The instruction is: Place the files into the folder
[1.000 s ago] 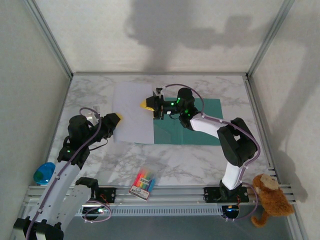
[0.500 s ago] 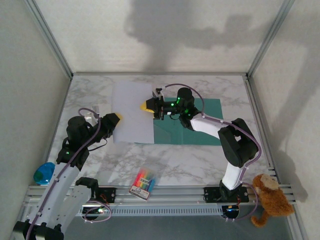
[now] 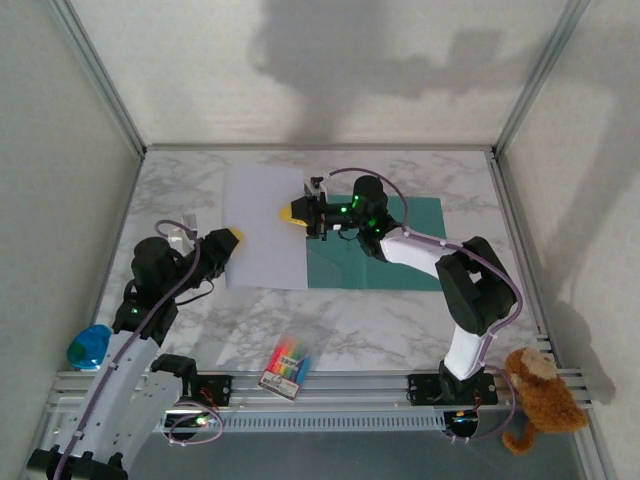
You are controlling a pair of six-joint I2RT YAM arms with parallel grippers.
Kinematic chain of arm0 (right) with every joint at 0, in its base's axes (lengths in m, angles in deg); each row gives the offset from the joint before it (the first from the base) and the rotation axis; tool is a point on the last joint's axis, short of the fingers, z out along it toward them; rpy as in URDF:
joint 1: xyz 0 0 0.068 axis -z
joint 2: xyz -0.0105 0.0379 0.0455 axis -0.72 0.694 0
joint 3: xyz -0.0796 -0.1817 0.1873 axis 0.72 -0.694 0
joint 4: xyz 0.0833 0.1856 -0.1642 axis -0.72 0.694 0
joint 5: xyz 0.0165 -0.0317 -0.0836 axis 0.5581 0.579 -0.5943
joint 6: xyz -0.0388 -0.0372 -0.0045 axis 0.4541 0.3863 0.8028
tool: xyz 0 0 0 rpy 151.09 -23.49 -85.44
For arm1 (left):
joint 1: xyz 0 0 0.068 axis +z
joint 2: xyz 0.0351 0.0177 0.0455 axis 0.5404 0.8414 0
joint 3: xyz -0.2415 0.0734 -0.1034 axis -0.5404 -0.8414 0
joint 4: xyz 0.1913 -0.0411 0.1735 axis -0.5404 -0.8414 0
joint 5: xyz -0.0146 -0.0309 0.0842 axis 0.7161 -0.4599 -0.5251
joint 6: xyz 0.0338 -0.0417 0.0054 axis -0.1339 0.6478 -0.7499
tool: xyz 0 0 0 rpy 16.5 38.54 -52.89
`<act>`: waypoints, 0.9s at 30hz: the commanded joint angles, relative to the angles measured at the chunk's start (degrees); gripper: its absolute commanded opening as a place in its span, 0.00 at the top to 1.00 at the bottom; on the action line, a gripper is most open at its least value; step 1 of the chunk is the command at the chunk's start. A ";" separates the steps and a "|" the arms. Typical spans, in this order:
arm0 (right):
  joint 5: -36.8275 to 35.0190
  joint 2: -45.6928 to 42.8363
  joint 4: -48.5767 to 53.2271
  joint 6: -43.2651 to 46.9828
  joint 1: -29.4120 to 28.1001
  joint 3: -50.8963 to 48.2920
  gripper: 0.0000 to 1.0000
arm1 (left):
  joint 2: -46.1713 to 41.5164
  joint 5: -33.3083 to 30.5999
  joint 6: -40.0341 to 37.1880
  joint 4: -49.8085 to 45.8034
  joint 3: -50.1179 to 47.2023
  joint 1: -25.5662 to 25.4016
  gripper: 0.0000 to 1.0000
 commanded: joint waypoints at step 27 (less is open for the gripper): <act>-3.31 -10.74 38.93 31.73 1.41 8.39 1.00 | -0.25 -10.49 -7.32 -9.02 3.56 -1.50 0.25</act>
